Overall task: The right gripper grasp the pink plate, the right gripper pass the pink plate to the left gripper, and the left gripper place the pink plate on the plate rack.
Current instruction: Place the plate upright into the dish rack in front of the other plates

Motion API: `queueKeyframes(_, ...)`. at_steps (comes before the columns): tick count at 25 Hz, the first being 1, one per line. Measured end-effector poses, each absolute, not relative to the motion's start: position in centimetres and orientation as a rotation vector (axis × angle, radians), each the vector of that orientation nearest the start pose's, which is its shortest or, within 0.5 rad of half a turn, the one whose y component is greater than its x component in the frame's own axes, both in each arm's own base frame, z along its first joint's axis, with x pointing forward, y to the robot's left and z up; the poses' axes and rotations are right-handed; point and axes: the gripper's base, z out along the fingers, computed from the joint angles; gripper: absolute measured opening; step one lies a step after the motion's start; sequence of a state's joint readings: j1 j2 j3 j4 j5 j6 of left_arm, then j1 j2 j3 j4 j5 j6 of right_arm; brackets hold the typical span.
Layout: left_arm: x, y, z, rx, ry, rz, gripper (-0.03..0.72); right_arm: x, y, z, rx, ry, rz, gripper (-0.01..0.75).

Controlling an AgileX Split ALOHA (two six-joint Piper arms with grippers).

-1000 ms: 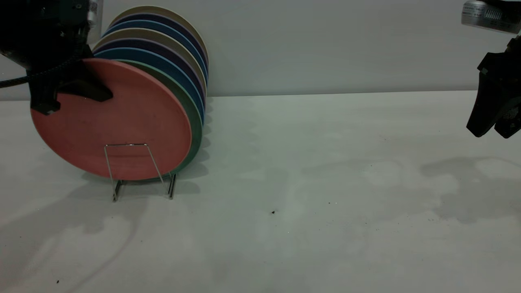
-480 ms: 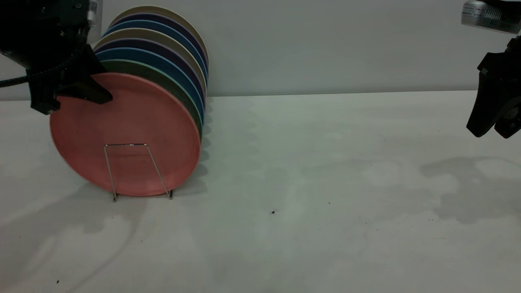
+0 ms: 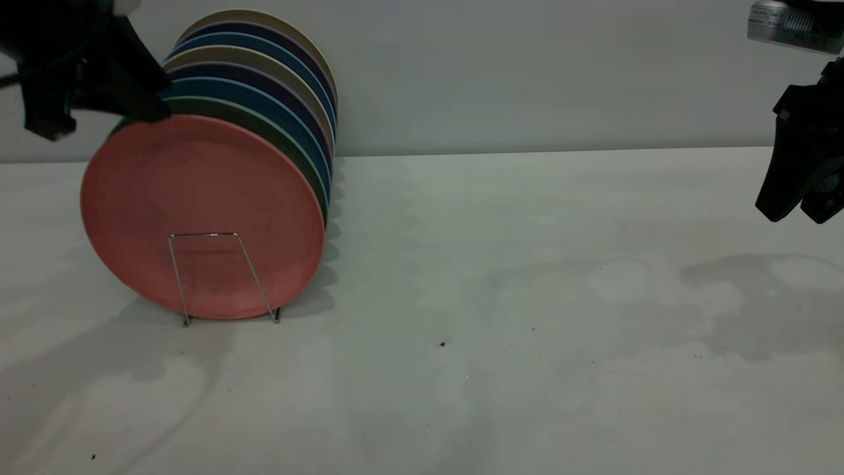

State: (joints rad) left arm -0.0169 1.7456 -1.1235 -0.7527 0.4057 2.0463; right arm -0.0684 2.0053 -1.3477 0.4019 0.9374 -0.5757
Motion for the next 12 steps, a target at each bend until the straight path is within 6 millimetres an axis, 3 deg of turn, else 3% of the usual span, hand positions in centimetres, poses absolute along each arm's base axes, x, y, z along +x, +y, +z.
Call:
queueKeyframes(3, 36.7, -3.1, 23.4, 1.538, 1.788, 0.295, 0.296, 38.7, 0.2, 16.0, -0.408, 2.918, 0.437, 0.507)
queueKeyframes(6, 36.1, -3.2, 24.9, 1.371, 1.871, 0.221, 0.296, 38.7, 0.4, 16.1, -0.398, 2.910, 0.458, 0.507)
queueKeyframes(8, 35.7, -3.3, 25.9, 1.182, 1.962, 0.133, 0.296, 38.7, 0.6, 16.1, -0.388, 2.902, 0.497, 0.507)
queueKeyframes(12, 35.0, -3.2, 27.3, 0.617, 2.183, -0.155, 0.296, 38.5, 1.0, 16.5, -0.410, 2.897, 0.567, 0.507)
